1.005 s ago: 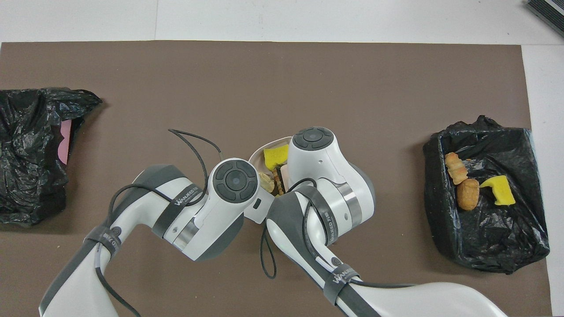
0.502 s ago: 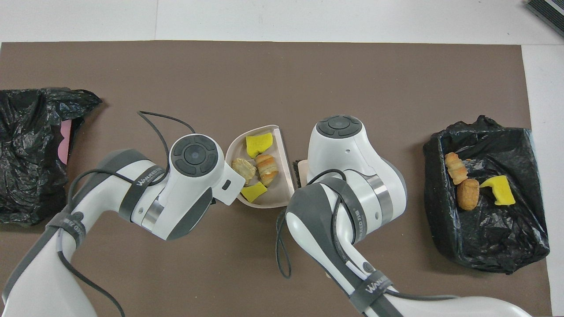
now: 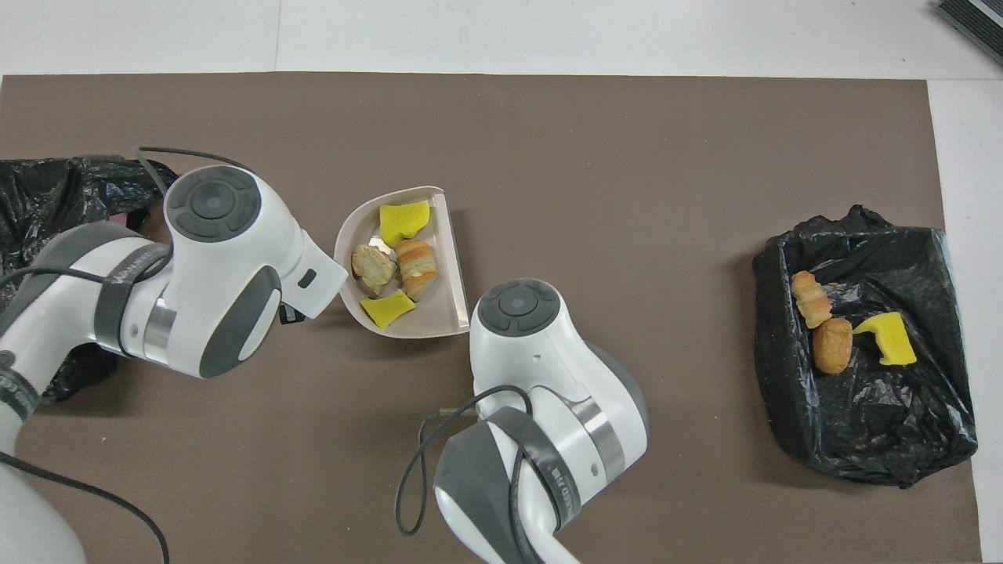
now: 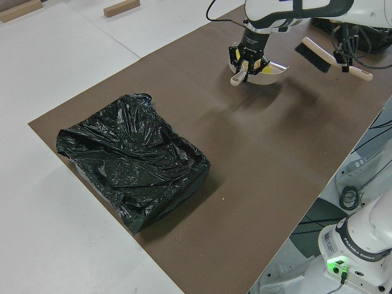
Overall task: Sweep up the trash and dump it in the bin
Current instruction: 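Carry the loaded dustpan with the left gripper over the black bag, then tip the dustpan into the black bag with the left gripper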
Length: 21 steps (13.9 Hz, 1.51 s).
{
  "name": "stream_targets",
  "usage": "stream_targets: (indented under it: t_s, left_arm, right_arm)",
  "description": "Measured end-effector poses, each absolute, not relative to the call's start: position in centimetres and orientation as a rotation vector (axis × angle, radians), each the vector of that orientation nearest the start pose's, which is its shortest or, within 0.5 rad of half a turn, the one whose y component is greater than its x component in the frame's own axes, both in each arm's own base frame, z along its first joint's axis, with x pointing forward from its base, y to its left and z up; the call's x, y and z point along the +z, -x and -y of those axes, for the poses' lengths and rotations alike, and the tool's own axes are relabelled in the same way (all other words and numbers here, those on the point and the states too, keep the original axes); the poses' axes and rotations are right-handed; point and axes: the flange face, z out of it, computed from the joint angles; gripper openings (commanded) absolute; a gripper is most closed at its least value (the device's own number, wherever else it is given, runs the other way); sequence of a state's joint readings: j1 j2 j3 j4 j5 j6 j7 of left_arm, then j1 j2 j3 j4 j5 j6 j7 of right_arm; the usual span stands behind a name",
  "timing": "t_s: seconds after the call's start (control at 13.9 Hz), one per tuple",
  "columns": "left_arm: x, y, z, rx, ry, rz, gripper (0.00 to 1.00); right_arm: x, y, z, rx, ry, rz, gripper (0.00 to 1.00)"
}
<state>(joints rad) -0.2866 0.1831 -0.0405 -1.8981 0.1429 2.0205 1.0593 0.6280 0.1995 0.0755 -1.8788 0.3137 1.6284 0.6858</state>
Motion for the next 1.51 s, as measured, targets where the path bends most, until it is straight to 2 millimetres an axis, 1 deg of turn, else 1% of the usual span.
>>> stream_targets:
  t_s: [0.14, 0.29, 0.5, 0.65, 0.72, 0.86, 0.93, 1.15, 1.22, 1.36, 1.44, 1.51]
  left_arm:
    - [41.7, -58.2, 15.0, 0.119, 2.301, -2.037, 0.00]
    - [42.9, -59.6, 10.9, 0.075, 2.316, -2.061, 0.00]
    - [44.4, -61.0, 4.5, 0.024, 2.312, -2.095, 0.00]
    - [45.6, -61.5, 0.2, -0.021, 2.301, -2.127, 0.00]
    - [46.2, -61.6, -2.3, -0.029, 2.290, -2.141, 0.00]
    - [47.0, -61.5, -8.0, -0.015, 2.291, -2.159, 0.00]
    - [47.4, -61.4, -10.3, -0.014, 2.279, -2.173, 0.00]
    - [48.5, -60.7, -18.8, -0.031, 2.254, -2.174, 0.00]
    - [48.7, -60.4, -21.0, -0.032, 2.246, -2.170, 0.00]
    - [49.4, -60.2, -24.1, 0.012, 2.216, -2.150, 0.00]
    - [49.7, -60.1, -25.5, 0.035, 2.214, -2.128, 0.00]
    - [50.0, -60.0, -26.7, 0.054, 2.212, -2.107, 0.00]
  right_arm:
    - [37.6, -37.7, -38.9, 0.891, 3.063, -0.086, 0.00]
    - [36.7, -35.6, -39.6, 0.961, 3.032, -0.046, 0.00]
    - [35.4, -33.6, -40.3, 1.035, 2.996, 0.028, 0.00]
    - [35.0, -31.9, -41.6, 1.046, 2.998, 0.076, 0.00]
    - [34.9, -31.2, -42.1, 1.048, 3.004, 0.091, 0.00]
    - [34.0, -30.2, -43.2, 1.038, 3.019, 0.084, 0.00]
    - [33.3, -29.9, -43.7, 1.033, 3.025, 0.080, 0.00]
    - [30.8, -29.8, -44.4, 1.028, 3.040, 0.025, 0.00]
    - [29.8, -29.6, -44.7, 1.034, 3.044, 0.018, 0.00]
    - [29.2, -29.2, -45.0, 1.048, 3.047, 0.018, 0.00]
    - [29.2, -29.2, -45.1, 1.047, 3.048, 0.019, 0.03]
    - [29.2, -29.2, -45.1, 1.046, 3.047, 0.018, 0.11]
